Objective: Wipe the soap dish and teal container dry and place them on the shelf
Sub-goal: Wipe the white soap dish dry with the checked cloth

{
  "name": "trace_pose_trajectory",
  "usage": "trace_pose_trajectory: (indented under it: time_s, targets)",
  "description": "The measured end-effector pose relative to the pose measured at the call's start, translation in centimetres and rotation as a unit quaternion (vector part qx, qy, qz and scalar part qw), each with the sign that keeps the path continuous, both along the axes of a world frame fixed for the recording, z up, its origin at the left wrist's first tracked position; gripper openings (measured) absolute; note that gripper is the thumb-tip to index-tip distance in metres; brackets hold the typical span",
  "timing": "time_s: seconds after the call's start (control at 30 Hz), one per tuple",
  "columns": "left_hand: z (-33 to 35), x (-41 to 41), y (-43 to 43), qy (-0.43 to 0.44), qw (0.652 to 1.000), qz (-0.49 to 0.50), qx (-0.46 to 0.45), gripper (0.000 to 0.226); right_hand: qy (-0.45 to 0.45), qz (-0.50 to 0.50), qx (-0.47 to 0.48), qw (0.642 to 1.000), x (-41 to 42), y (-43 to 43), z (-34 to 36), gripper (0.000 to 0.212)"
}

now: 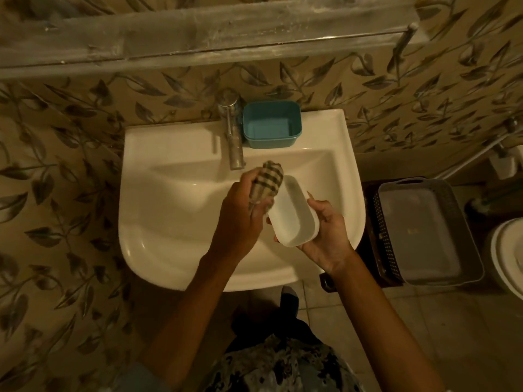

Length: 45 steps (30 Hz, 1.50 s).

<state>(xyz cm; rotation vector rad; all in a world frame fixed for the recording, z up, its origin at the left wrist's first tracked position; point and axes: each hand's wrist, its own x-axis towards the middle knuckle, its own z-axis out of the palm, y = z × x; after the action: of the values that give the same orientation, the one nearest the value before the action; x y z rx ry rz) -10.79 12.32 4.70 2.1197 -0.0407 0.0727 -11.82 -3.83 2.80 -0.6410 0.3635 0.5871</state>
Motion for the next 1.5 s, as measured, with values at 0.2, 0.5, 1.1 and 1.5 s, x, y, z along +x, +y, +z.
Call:
trace_pose_trajectory:
  time_s: [0.2,0.5,1.1,1.5]
  targets:
    - [-2.1,-2.1,-2.8,-0.007,0.972,-0.095,0.213,0.066,0.015,-0.035,-0.021,0.999,-0.2,0.5,-0.5,0.041]
    - [-2.0,-2.2,-5.2,0.065,0.984,0.001,0.168,0.063,0.004,-0.01,-0.042,0.999,-0.3,0.0,-0.9,0.042]
    - [-2.6,-3.4,-2.9,-0.028,0.932,-0.258,0.254,0.078,0.109,0.006,-0.036,0.993,-2.0,-1.0,-2.1,0.06]
    - [-2.9,-0.8,-4.4,0.042,0.897,-0.163,0.41,0.071,0.094,-0.054,-0.067,0.992,-2.5,-0.6,-2.3,0.042]
